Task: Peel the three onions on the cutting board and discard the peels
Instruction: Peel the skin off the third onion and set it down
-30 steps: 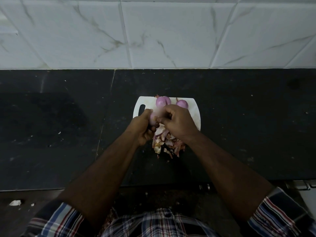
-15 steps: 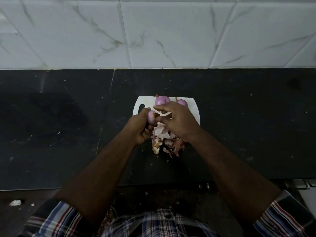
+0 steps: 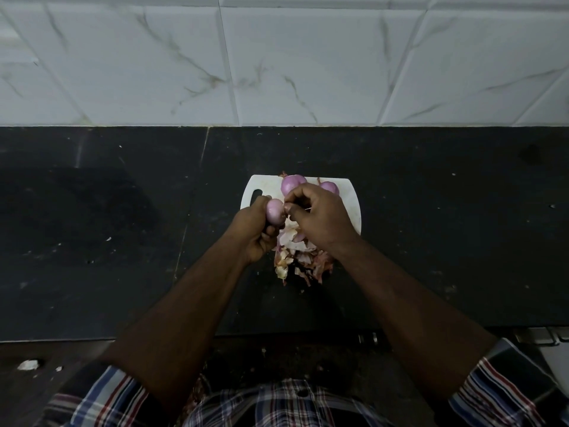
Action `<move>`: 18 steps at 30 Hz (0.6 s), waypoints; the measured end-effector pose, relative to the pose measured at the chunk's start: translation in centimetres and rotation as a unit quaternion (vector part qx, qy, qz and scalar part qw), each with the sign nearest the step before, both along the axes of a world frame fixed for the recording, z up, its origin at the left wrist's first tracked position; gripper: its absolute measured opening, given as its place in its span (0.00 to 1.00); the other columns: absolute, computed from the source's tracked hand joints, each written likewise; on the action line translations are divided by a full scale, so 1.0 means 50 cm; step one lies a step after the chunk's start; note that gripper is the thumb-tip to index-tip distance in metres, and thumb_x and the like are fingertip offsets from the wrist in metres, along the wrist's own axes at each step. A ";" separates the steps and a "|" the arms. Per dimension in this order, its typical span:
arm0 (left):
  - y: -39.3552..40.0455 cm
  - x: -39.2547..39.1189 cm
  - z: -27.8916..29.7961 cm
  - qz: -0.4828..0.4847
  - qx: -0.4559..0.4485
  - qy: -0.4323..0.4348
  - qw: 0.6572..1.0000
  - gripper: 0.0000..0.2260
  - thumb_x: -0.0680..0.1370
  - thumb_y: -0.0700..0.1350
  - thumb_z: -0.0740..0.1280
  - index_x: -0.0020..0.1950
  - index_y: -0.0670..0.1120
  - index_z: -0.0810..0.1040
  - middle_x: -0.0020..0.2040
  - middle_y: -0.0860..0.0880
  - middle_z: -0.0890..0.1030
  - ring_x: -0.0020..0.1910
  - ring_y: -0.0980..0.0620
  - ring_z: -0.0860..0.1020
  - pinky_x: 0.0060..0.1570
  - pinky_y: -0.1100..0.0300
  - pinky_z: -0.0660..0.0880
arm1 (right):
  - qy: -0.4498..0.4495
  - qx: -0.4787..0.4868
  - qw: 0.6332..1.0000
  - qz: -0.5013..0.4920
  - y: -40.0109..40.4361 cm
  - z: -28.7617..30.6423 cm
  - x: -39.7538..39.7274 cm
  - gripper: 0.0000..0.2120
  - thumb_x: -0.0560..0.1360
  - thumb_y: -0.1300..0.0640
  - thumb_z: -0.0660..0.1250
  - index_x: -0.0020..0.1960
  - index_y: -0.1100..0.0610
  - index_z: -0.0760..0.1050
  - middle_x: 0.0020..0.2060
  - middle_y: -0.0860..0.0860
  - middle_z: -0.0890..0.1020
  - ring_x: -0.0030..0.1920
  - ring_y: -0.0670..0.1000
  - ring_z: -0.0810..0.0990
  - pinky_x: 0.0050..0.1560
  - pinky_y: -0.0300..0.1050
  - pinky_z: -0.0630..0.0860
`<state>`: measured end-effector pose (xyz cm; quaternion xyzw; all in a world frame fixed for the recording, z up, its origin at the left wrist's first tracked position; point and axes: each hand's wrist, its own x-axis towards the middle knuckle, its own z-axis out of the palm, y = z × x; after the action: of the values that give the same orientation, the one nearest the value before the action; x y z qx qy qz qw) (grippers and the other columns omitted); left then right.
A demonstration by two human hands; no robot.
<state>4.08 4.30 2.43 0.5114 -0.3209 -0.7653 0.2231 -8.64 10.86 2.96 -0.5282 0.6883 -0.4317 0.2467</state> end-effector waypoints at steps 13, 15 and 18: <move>0.028 -0.022 0.006 -0.013 -0.153 0.009 0.988 0.17 0.82 0.55 0.64 0.40 0.45 0.78 0.30 0.49 0.76 0.28 0.52 0.70 0.31 0.59 0.63 | -0.039 -0.037 0.993 -0.105 0.002 0.003 0.029 0.06 0.75 0.65 0.71 0.49 0.56 0.82 0.40 0.44 0.82 0.40 0.46 0.84 0.34 0.36 0.80; 0.030 -0.026 0.002 0.001 -0.164 0.014 0.986 0.17 0.83 0.54 0.63 0.40 0.45 0.76 0.30 0.48 0.74 0.27 0.52 0.68 0.31 0.59 0.62 | -0.049 -0.044 0.990 -0.124 0.001 0.002 0.033 0.07 0.75 0.66 0.70 0.47 0.55 0.81 0.40 0.45 0.83 0.38 0.47 0.84 0.32 0.34 0.78; 0.032 -0.024 -0.009 0.000 -0.186 0.003 0.983 0.16 0.83 0.54 0.63 0.42 0.43 0.76 0.33 0.45 0.72 0.27 0.51 0.68 0.29 0.60 0.64 | -0.101 -0.026 0.981 -0.166 -0.004 -0.007 0.037 0.08 0.75 0.66 0.70 0.45 0.54 0.79 0.41 0.47 0.84 0.40 0.49 0.85 0.37 0.48 0.83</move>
<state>2.88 5.92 1.99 0.4587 -0.4565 -0.6939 0.3156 -6.78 10.65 2.59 -0.3662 0.7265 -0.5359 0.2257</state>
